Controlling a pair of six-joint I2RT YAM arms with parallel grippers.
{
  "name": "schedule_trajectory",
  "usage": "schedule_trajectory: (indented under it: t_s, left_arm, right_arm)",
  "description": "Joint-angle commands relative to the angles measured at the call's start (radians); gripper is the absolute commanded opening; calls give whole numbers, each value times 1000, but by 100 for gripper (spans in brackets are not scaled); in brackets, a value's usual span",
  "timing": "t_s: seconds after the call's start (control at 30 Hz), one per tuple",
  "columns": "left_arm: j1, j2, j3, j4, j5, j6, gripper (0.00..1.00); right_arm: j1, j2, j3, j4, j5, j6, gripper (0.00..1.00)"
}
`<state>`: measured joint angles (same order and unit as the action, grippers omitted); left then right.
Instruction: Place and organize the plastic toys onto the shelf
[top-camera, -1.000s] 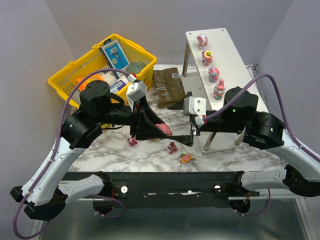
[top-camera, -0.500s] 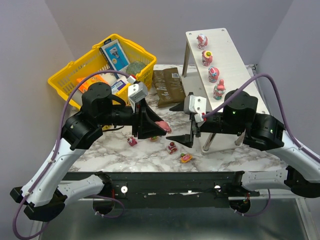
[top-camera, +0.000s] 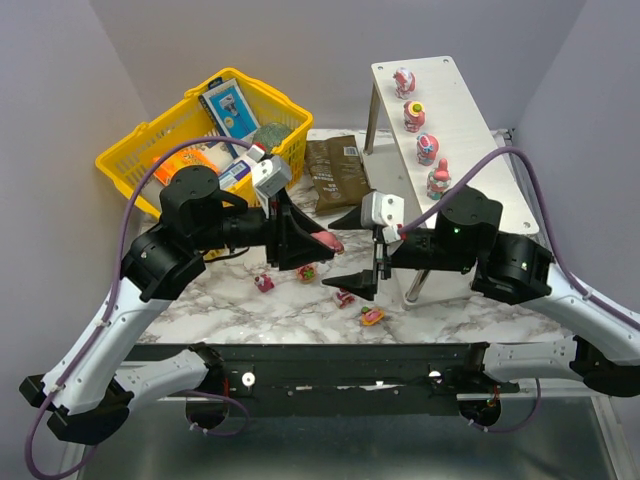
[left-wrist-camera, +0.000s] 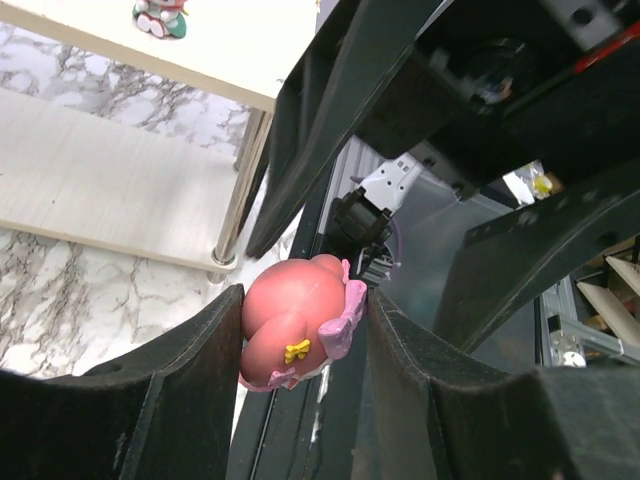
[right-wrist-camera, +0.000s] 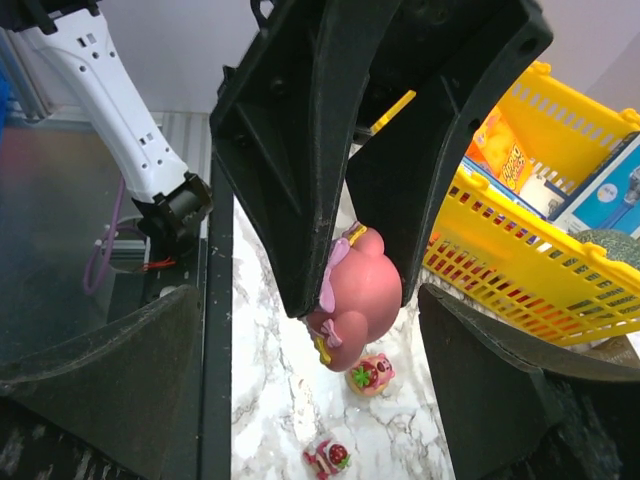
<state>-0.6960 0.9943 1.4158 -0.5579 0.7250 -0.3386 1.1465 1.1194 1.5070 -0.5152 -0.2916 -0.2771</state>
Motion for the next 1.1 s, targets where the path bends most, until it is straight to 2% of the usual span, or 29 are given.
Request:
schedule_trajectory:
  t_s: [0.0,0.13,0.4,0.5,0.6,0.73,0.77,0.83,0.87,1.03,1.07]
  left_arm:
    - [-7,-36,-14,87,13,-54,0]
    - [-7,-40,-26,121,33,-82,0]
    - [-7,-51,-40,162,50,-115,0]
    - [-7,-51,-32,170,50,-120,0]
    - [-7,-52,-26,171,50,-123,0]
    - [-7,-54,-20,161,47,-117,0]
    - [-5,-56,-17,161,47,-116,0]
    - [-7,-52,-18,158,47,-115,0]
    - [-7,-51,-18,156,48,-115,0]
    - [-7,-45,-23,147,47,-114,0]
    - [-7,-42,-25,147,45,-114,0]
  right_arm:
    - [7,3,-57,168,31,30,95]
    - [9,14,-76,213,49,39,93]
    - [9,19,-77,221,120,44,73]
    - [9,14,-86,215,146,38,75]
    - [9,8,-93,210,166,33,83]
    - [9,-4,-103,208,198,29,86]
    - [7,-7,-103,208,206,29,78]
    - [9,-13,-102,208,218,29,71]
    - [9,-15,-102,208,218,29,64]
    - [10,-17,-91,208,220,30,48]
    - [7,-13,-88,208,220,35,40]
